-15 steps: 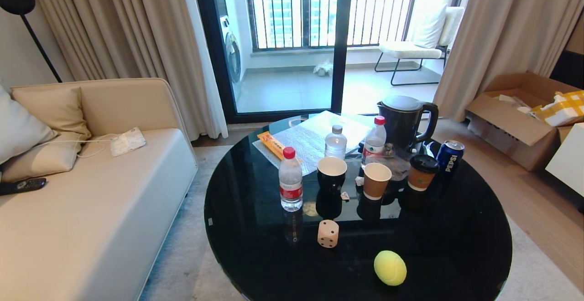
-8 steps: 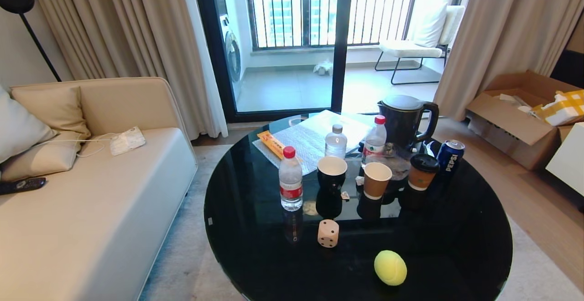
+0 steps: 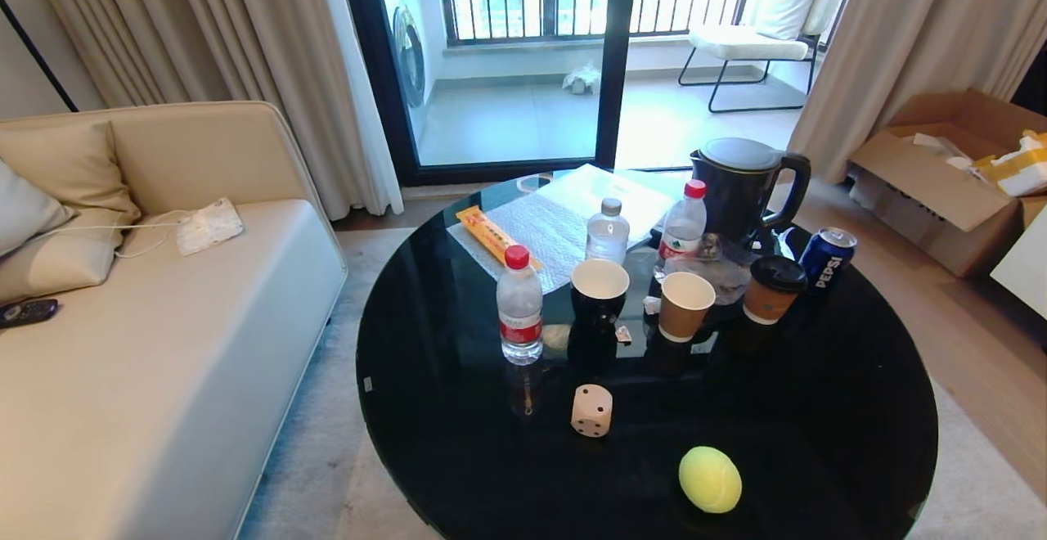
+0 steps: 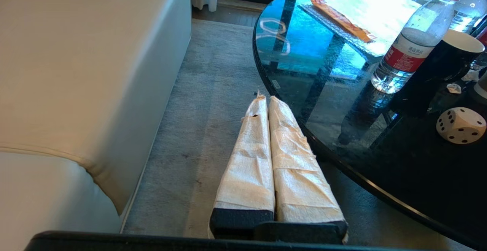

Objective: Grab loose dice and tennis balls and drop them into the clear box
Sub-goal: Pick up the ball on the floor

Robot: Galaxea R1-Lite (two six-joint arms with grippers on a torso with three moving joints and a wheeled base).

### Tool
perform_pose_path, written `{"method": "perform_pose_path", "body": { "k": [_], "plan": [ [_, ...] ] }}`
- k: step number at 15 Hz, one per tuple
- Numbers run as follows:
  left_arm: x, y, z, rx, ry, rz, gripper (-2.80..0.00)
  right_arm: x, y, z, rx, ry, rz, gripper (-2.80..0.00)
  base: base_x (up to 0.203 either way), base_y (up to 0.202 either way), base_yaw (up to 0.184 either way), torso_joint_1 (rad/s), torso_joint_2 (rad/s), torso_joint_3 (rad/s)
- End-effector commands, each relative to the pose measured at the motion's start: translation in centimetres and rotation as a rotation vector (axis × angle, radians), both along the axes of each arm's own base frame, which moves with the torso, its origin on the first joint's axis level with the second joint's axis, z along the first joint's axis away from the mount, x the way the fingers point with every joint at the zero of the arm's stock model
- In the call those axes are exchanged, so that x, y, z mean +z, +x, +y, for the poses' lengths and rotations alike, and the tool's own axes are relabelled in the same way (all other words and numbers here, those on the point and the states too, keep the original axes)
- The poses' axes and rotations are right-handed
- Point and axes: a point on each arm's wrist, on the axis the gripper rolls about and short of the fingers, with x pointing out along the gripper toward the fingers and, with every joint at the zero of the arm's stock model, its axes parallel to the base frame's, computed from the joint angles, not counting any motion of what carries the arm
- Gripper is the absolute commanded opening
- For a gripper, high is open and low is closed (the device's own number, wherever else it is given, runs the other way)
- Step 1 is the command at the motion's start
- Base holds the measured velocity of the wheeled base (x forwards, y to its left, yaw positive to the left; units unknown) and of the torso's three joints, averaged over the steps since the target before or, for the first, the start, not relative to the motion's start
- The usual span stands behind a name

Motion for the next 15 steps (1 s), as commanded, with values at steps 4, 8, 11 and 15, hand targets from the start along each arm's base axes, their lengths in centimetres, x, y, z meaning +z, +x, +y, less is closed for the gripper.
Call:
{"method": "perform_pose_path", "body": {
  "k": [4, 8, 11, 15],
  "plan": [
    [-0.01, 0.0, -0.04, -0.017, 0.034, 0.003, -2.8, -0.03, 0.0, 0.0, 0.0, 0.0, 0.003, -2.8, 0.0, 0.0, 0.0, 0.002, 0.0, -0.201],
    [0.0, 0.0, -0.07, -0.032, 0.066, 0.002, -2.8, -0.03, 0.0, 0.0, 0.0, 0.0, 0.003, -2.8, 0.0, 0.0, 0.0, 0.004, 0.0, -0.196],
    [0.0, 0.0, -0.08, -0.037, 0.07, 0.002, -2.8, -0.03, 0.0, 0.0, 0.0, 0.0, 0.003, -2.8, 0.0, 0.0, 0.0, 0.002, 0.01, -0.199],
    [-0.01, 0.0, -0.07, -0.029, 0.058, 0.003, -2.8, -0.03, 0.0, 0.0, -0.002, 0.0, 0.003, -2.8, 0.0, 0.0, 0.0, 0.003, 0.0, -0.172]
  ]
}}
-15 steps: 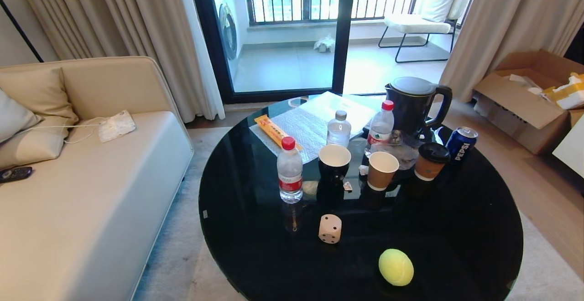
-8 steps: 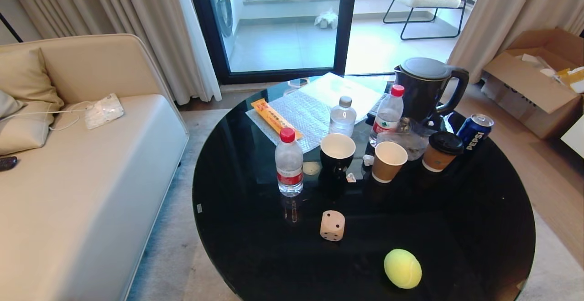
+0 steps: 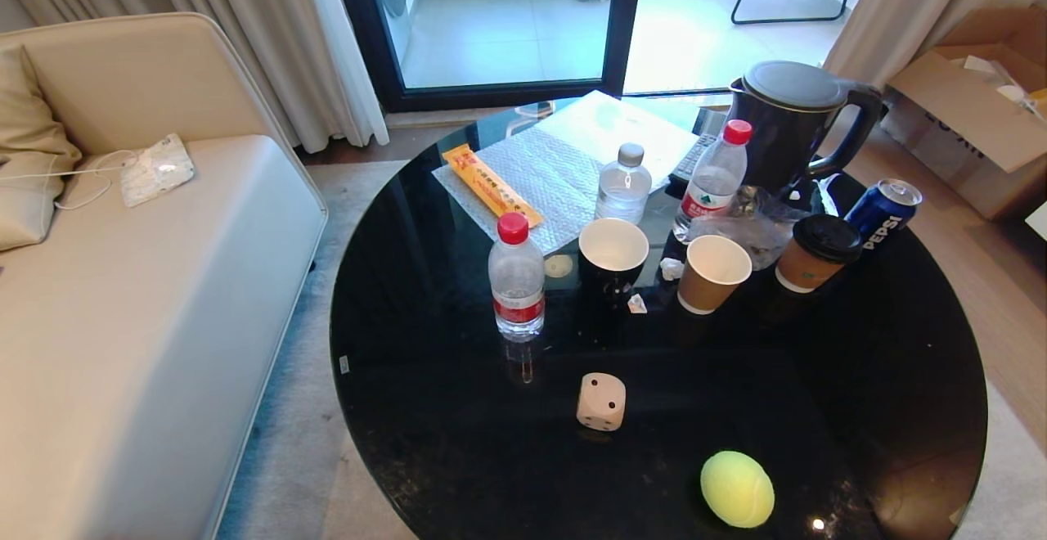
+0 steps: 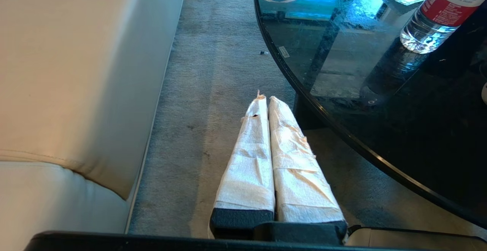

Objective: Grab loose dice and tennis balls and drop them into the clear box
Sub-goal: Pick up the ball on the floor

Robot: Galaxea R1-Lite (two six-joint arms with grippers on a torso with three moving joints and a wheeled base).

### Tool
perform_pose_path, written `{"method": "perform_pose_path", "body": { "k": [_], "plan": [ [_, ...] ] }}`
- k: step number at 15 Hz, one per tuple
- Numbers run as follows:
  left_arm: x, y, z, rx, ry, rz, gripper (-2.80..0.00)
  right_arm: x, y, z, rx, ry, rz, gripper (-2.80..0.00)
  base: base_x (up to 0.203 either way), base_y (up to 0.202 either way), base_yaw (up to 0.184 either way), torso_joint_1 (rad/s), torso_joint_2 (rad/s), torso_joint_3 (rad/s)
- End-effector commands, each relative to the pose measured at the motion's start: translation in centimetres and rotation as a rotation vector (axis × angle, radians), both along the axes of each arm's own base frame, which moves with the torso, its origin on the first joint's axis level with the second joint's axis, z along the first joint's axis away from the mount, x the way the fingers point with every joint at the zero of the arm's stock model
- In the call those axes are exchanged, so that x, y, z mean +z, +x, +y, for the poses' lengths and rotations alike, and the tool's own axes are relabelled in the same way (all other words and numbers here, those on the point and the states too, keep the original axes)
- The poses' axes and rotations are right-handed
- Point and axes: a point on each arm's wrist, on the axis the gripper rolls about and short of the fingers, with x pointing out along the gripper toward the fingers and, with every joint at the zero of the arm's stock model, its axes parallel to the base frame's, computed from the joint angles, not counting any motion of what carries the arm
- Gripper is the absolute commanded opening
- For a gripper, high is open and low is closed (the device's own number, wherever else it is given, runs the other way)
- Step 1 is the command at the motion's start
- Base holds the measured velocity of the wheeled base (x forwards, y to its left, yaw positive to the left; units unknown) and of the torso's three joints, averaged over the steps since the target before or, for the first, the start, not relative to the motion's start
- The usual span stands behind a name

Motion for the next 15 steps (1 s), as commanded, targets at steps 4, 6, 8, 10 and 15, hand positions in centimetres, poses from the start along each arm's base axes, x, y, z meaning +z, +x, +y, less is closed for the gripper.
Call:
{"method": "perform_pose_path", "body": {
  "k": [4, 6, 8, 10, 15],
  "plan": [
    [0.0, 0.0, 0.0, 0.01, -0.02, 0.001, -2.8, 3.8, -0.5, 0.0, -0.004, 0.002, -0.025, -2.8, 0.0, 0.0, 0.0, 0.002, 0.0, -0.022],
    [0.0, 0.0, 0.0, 0.01, -0.019, 0.0, -2.8, 7.6, 0.9, 0.0, 0.008, 0.003, 0.087, -2.8, 0.0, 0.0, 0.0, 0.0, 0.0, 0.0],
    [0.0, 0.0, 0.0, 0.01, -0.02, 0.0, -2.8, 10.7, 4.2, 0.1, 0.024, 0.006, 0.236, -2.8, 0.0, 0.0, 0.0, 0.0, 0.0, 0.0],
    [0.0, 0.0, 0.0, 0.01, -0.02, 0.0, -2.8, 12.5, 8.4, 0.2, 0.057, 0.014, 0.385, -2.8, 0.0, 0.0, 0.0, 0.0, 0.0, 0.0],
    [0.0, 0.0, 0.0, 0.01, -0.02, 0.001, -2.8, 11.1, 18.0, 3.7, 0.193, 0.104, 0.675, -2.8, 0.0, 0.0, 0.0, 0.0, 0.0, 0.0]
  ]
}}
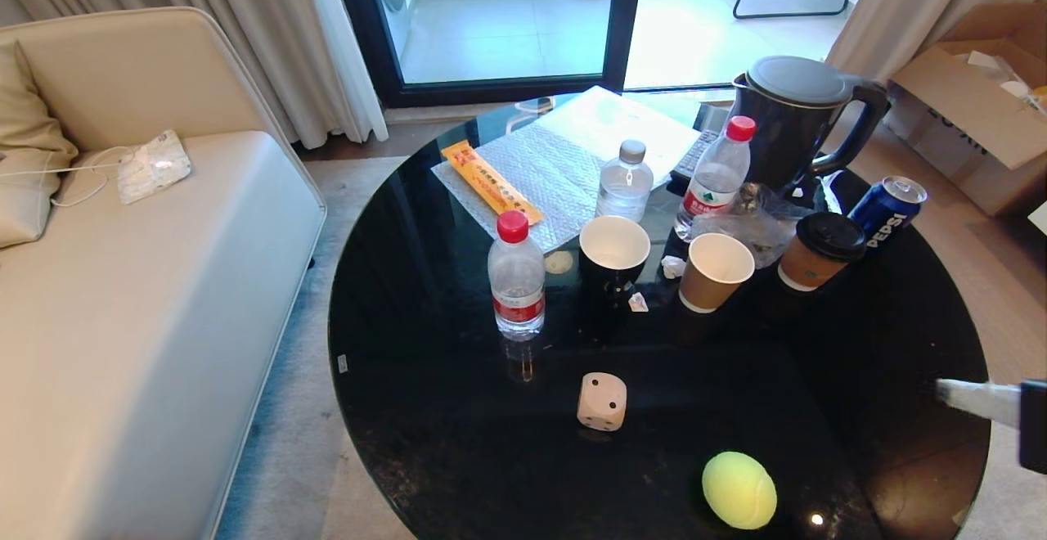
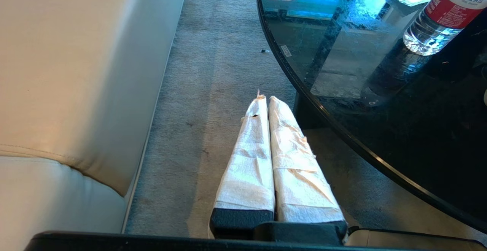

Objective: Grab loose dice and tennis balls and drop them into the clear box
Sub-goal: Pick up the ball on the floor

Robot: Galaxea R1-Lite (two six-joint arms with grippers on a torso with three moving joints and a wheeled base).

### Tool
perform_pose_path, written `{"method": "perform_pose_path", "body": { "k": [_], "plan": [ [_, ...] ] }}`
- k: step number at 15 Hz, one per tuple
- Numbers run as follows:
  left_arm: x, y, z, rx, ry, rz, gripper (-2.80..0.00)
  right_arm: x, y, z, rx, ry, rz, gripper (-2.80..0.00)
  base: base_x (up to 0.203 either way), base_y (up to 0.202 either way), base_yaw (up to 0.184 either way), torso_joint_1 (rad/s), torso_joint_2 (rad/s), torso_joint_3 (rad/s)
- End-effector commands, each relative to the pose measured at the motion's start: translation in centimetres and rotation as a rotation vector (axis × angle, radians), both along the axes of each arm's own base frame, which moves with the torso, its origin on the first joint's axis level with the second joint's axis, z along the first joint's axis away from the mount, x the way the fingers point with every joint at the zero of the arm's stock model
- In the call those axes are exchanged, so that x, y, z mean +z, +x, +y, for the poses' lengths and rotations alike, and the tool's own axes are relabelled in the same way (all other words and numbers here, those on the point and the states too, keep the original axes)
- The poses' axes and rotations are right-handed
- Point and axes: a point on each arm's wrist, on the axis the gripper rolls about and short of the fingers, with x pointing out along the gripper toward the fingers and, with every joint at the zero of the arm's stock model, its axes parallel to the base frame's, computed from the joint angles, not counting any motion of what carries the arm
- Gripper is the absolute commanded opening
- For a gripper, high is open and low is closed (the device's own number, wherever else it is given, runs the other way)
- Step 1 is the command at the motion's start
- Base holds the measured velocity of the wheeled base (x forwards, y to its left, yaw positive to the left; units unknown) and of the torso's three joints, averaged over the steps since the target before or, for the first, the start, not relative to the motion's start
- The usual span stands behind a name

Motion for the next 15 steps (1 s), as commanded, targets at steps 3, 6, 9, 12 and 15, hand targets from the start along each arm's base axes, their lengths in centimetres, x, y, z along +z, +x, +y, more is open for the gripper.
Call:
{"method": "perform_pose_path", "body": {
  "k": [3, 6, 9, 12, 15],
  "plan": [
    [0.0, 0.0, 0.0, 0.0, -0.001, -0.001, -2.8, -4.5, 4.9, 2.9, 0.14, 0.025, 0.273, -2.13, 0.0, 0.0, 0.0, 0.0, 0.0, 0.0],
    [0.0, 0.0, 0.0, 0.0, -0.001, -0.001, -2.8, -7.1, 6.3, 3.6, 0.203, 0.007, 0.398, 0.0, 0.0, 0.0, 0.0, 0.0, 0.0, 0.0],
    [0.0, 0.0, 0.0, 0.0, -0.001, -0.001, -2.8, -7.6, 6.7, 3.5, 0.325, -0.041, 0.395, 0.0, 0.0, 0.0, 0.0, 0.0, 0.0, 0.0],
    [0.0, 0.0, 0.0, 0.0, -0.001, -0.001, -2.8, -7.8, 6.2, 3.7, 0.523, 0.025, 0.402, 0.0, 0.0, 0.0, 0.0, 0.0, 0.0, 0.0],
    [0.0, 0.0, 0.0, 0.0, -0.001, -0.001, -2.8, -8.6, 6.0, 3.7, 0.636, 0.011, 0.436, 0.0, 0.0, 0.0, 0.0, 0.0, 0.0, 0.0]
  ]
}}
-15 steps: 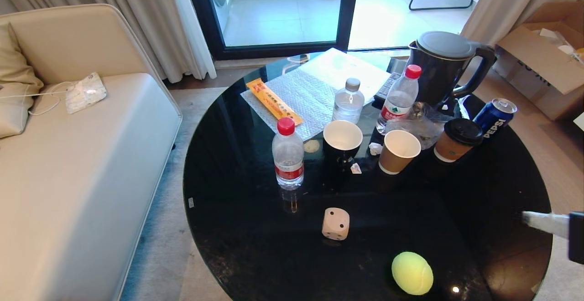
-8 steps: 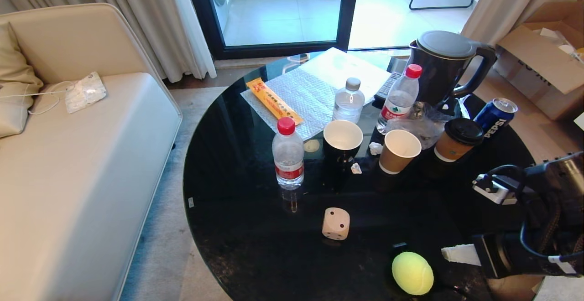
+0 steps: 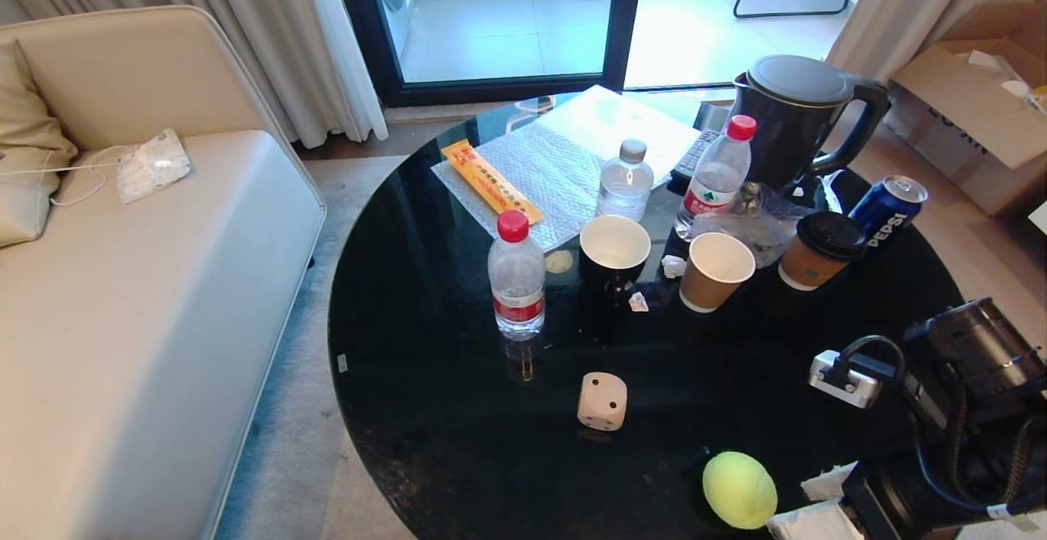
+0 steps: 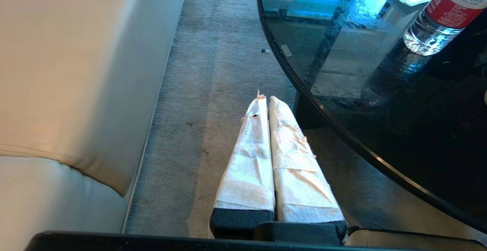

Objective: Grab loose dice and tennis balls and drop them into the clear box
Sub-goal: Pick up the ball on the floor

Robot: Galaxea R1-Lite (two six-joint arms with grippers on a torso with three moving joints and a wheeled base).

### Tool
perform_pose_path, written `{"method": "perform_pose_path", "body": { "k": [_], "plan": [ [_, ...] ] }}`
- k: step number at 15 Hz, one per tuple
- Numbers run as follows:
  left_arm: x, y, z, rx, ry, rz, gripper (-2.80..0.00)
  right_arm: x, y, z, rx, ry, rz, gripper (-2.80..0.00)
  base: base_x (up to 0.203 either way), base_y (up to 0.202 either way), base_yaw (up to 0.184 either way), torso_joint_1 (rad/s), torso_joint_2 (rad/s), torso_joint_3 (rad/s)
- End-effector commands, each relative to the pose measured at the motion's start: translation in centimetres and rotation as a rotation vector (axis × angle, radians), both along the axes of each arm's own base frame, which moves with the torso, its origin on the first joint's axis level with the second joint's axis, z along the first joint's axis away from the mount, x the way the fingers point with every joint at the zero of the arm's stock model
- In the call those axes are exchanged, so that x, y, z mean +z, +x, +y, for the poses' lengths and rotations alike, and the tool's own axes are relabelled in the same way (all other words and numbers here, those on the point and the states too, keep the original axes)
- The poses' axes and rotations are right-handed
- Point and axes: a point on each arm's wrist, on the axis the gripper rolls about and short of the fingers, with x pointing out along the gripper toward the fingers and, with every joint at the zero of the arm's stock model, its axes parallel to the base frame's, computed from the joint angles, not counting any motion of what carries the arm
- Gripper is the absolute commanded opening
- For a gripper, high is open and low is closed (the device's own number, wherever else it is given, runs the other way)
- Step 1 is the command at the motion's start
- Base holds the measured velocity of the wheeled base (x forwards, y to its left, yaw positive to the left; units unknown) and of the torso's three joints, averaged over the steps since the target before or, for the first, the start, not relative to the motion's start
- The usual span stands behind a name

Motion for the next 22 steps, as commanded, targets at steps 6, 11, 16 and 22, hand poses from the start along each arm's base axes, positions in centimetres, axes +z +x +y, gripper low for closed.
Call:
{"method": "perform_pose_path", "body": {
  "k": [6, 11, 16, 22],
  "plan": [
    [0.0, 0.0, 0.0, 0.001, -0.001, 0.0, -2.8, -1.2, 3.3, 1.1, 0.086, -0.039, 0.019, 0.0, 0.0, 0.0, 0.0, 0.0, 0.0, 0.0],
    [0.0, 0.0, 0.0, 0.001, -0.001, 0.0, -2.8, -2.0, 4.7, 2.5, 0.12, -0.066, 0.038, 0.0, 0.0, 0.0, 0.0, 0.0, 0.0, 0.0],
    [0.0, 0.0, 0.0, 0.001, -0.001, 0.001, -2.8, -3.4, 5.5, 3.0, 0.109, -0.131, 0.052, 0.0, 0.0, 0.0, 0.0, 0.0, 0.0, 0.0],
    [0.0, 0.0, 0.0, 0.001, -0.001, 0.001, -2.8, -4.0, 6.6, 3.4, 0.097, -0.137, -0.015, -2.8, 0.0, 0.0, 0.0, 0.0, 0.0, 0.0]
  ]
}}
